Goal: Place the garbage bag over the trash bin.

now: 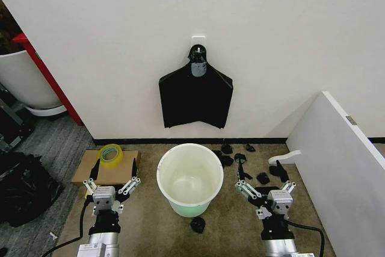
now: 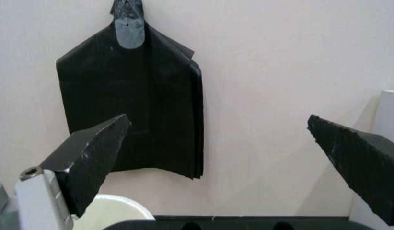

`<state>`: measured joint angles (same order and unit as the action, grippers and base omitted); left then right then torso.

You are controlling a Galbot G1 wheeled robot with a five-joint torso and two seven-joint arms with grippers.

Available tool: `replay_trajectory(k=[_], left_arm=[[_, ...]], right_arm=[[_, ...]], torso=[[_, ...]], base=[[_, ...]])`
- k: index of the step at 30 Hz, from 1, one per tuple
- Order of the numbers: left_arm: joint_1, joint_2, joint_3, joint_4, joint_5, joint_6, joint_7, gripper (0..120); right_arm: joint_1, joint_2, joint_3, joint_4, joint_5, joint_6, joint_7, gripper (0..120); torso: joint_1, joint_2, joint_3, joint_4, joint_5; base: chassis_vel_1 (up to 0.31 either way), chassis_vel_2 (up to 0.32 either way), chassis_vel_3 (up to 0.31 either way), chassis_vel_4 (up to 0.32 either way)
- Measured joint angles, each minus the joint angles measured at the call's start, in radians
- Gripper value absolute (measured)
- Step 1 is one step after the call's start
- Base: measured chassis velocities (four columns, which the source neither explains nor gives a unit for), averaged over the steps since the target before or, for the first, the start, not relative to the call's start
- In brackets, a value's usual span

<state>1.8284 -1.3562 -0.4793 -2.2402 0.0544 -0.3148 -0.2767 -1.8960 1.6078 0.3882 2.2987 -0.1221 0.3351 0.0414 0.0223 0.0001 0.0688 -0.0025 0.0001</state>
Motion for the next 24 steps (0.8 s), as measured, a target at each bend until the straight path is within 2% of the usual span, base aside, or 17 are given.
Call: replay_trajectory(k=[19,24], left_arm=[[0.008,-0.015,-0.005,0.021,-0.004,-0.017,0.0,100],[0.0,-0.001,0.0,0.031,-0.018,-0.019,0.002,100]], right_arm=[[0.05,-0.036,-0.015,-0.042,0.072,-0.02,-0.015,100],[0.079,-0.056,-0.021,-0.047,0.12,-0.042,-0.025,100]], torso=[[0.0,0.0,0.0,0.0,0.0001],[0.0,0.0,0.0,0.0,0.0]], base=[[0.0,0.0,0.0,0.0],[0.0,0.0,0.0,0.0]])
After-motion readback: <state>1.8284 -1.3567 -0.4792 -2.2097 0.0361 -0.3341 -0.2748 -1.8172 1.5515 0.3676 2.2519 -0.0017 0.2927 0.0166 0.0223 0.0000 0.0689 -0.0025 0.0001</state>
